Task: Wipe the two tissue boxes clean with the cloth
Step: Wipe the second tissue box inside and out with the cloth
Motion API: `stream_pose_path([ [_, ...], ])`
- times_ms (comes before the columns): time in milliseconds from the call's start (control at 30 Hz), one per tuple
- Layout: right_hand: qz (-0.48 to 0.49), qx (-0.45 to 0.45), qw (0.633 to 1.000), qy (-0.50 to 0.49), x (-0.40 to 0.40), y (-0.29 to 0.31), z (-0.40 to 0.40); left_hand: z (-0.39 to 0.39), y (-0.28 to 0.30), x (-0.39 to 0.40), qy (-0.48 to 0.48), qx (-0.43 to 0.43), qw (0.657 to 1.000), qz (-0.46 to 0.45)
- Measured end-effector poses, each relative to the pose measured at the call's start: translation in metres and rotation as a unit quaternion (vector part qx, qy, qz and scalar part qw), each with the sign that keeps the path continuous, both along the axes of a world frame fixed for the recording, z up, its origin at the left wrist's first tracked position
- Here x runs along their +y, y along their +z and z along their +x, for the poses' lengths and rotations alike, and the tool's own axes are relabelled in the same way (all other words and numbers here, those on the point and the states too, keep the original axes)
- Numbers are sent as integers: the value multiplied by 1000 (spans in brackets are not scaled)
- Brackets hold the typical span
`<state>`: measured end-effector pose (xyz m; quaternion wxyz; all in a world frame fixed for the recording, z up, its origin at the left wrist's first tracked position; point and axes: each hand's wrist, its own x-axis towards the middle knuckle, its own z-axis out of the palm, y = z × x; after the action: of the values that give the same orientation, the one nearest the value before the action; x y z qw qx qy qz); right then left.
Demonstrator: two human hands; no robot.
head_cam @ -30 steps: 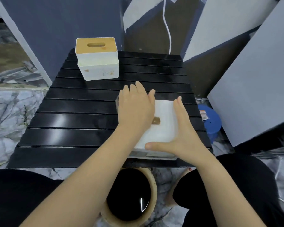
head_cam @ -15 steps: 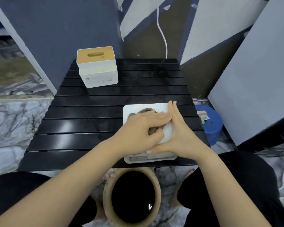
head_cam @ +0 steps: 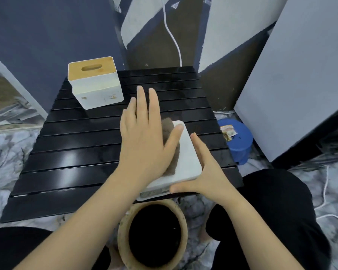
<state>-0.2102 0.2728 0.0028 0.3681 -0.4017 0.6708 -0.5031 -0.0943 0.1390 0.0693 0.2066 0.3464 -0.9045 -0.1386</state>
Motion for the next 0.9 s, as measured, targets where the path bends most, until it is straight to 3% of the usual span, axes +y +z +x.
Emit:
stream_pose_path([
  [100, 0, 30, 999, -13, -5, -3, 1, -16, -19, 10, 3, -75, 997, 23],
  [167, -7, 40, 999, -19, -7, -5, 1, -19, -29, 9, -27, -73, 997, -11],
  [333, -25, 54, 998, -17, -7, -7, -1, -10, -32, 13, -179, 31, 983, -28],
  [467, -34, 66, 997, -20, -7, -6, 1, 4, -27, 24, -236, 98, 966, -26],
  [567, -37, 28, 999, -14, -6, -4, 2, 17, -24, 31, -270, 153, 951, 13],
  [600, -35, 24, 999, -15, -5, -3, 3, 22, -22, 31, -267, 166, 948, 51],
  [667, -17, 36, 999, -10, -4, 0, 3, 32, -12, 29, -210, 195, 935, 210],
  [733, 21, 30, 999, 4, -1, 6, -1, 39, 0, 22, -127, 252, 888, 363],
  [800, 45, 23, 998, 31, 1, 16, -5, 45, 5, 8, -36, 341, 866, 364],
  [900, 64, 85, 994, -29, -5, 45, 4, 51, 1, -13, 33, 459, 850, 256],
])
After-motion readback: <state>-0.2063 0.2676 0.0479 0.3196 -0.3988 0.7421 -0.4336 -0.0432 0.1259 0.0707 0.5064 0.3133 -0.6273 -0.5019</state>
